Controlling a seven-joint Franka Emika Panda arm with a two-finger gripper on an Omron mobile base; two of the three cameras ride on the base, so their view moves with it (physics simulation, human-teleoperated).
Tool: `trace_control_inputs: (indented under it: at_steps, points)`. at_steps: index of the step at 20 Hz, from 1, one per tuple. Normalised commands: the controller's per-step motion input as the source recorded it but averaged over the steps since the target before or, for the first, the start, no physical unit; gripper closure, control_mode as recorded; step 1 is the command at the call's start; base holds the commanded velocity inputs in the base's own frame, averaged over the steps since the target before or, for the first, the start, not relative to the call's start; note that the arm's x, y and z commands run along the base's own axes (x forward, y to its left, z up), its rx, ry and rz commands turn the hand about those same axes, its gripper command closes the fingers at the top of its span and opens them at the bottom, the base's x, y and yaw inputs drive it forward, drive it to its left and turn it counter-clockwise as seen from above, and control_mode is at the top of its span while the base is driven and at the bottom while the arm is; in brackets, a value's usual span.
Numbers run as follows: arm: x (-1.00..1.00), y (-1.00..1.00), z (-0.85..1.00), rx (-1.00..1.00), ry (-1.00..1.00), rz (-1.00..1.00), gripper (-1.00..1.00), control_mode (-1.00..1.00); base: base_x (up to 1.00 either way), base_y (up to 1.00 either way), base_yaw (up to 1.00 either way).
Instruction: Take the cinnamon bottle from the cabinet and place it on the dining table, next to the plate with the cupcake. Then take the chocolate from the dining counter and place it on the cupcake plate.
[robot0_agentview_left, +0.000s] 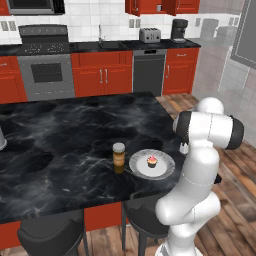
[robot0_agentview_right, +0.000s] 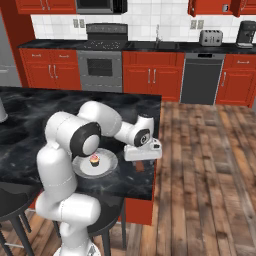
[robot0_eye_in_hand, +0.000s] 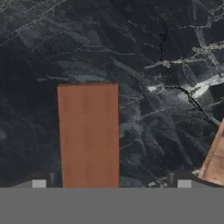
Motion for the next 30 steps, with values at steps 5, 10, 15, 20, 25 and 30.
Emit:
trace_control_inputs:
  at_steps: [5,10,15,20,25,30]
  points:
    - [0.01,0.00,-0.43,0.00,0.00,0.00,-1.00,-1.00,0.00,0.00,0.00]
    - [0.00,0.00,-0.31,0.00,0.00,0.00,-1.00,-1.00,0.00,0.00,0.00]
    - [-0.01,0.10,-0.32,0.00,-0.01,0.03,-1.00,-1.00,0.00,0.00,0.00]
    - [-0.14,0.20,-0.11,0.00,-0.07,0.05,-1.00,-1.00,0.00,0.00,0.00]
    - [-0.06,0.11,-0.08,0.00,-0.02,0.05,-1.00,-1.00,0.00,0.00,0.00]
    - [0.00,0.11,-0.29,0.00,0.00,0.05,-1.00,-1.00,0.00,0.00,0.00]
